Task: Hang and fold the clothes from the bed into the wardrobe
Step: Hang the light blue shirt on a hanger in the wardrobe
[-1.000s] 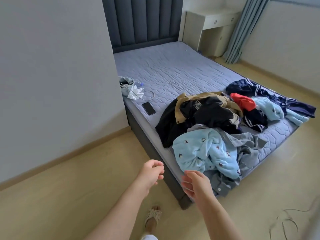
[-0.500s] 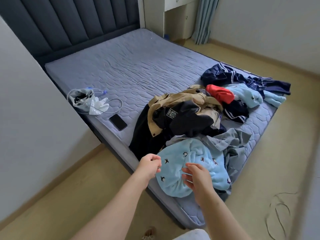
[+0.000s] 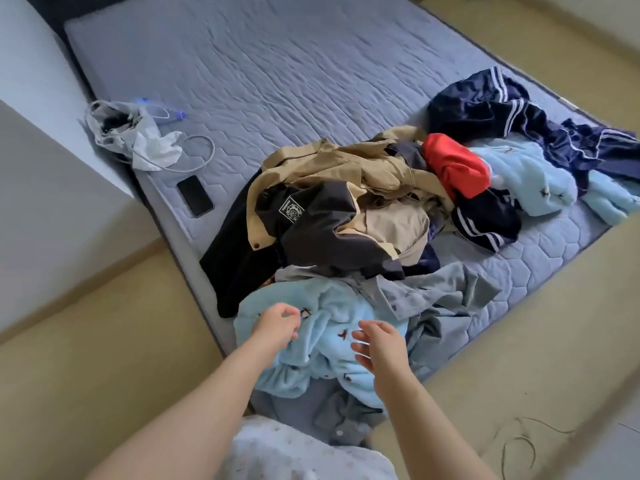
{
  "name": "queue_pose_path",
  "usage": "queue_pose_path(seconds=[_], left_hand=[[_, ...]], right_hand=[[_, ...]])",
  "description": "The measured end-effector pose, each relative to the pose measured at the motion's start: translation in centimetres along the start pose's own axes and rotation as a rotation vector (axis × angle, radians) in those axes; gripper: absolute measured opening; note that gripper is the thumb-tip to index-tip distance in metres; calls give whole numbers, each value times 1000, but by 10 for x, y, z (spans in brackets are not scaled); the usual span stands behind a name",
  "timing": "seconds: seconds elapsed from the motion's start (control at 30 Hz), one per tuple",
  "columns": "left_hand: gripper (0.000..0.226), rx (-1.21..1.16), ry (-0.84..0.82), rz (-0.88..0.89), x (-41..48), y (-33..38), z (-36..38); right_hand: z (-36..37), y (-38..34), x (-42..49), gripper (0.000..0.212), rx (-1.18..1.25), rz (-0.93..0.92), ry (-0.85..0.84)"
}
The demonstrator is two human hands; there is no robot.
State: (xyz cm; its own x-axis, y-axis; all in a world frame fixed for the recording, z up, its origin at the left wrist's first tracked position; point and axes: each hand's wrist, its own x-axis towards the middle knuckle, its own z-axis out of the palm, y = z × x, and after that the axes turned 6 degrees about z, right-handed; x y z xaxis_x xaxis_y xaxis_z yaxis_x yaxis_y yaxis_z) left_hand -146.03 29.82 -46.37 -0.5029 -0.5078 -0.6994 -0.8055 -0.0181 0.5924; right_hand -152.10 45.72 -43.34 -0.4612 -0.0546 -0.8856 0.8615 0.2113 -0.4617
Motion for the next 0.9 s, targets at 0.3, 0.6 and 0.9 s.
queue_pose_path(seconds=[0.3,0.6,0.9], left_hand=[[51,443,84,-148,60,-28,90],[30,515,172,-259,102,-70,107],[9,-125,183,-105,51,-75,51]], right_hand=[[-57,5,87,9,-129,151,-8],[-72,37,118,11,-242,238,8],[-32,39,90,11,-302,182,-30]])
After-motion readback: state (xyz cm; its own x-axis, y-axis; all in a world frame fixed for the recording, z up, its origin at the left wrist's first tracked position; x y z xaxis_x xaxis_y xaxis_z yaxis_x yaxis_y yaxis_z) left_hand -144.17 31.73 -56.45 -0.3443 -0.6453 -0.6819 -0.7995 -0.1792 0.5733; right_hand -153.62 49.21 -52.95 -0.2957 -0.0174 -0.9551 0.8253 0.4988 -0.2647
